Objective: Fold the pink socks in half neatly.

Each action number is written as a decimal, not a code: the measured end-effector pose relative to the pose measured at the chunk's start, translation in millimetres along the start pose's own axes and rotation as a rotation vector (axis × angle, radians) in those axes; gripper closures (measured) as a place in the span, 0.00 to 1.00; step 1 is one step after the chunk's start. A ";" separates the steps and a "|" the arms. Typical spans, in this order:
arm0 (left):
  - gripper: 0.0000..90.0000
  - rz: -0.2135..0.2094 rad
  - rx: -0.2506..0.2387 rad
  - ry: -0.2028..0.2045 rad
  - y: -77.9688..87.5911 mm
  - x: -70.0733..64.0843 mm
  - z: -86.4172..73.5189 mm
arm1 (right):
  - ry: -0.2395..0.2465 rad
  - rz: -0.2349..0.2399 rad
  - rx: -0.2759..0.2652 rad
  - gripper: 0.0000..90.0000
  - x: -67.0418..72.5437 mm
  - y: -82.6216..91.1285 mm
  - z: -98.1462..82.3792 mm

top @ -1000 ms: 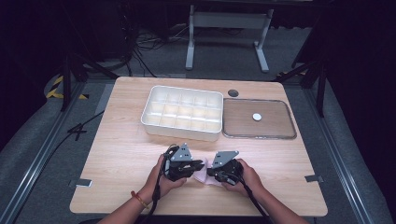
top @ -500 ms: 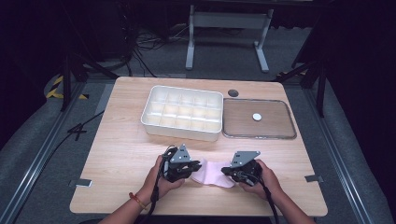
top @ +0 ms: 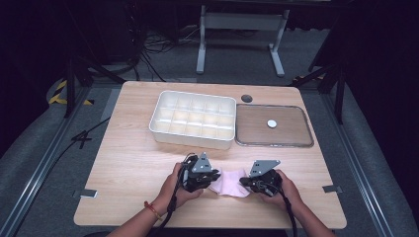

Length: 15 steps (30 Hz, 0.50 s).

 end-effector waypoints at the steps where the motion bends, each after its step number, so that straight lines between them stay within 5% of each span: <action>1: 0.91 0.006 0.015 -0.015 -3.6 -0.8 1.8 | 0.000 0.001 -0.002 0.99 0.5 -0.5 0.1; 8: 0.91 0.021 0.022 -0.016 -4.1 1.4 4.5 | -0.024 -0.055 -0.070 0.95 -3.3 9.3 2.1; 15: 0.91 0.019 0.032 -0.025 -5.7 2.0 7.7 | -0.089 -0.024 -0.047 0.92 -13.2 4.0 -5.1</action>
Point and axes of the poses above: each handheld gripper's, and its own axes: y roughly backward along the jaws, z roughly out of its top, x roughly to its left, the point moved 1 cm from there along -y, roughly forward along the jaws, and after that the axes turned 4 degrees about -x, right-handed, at the moved point
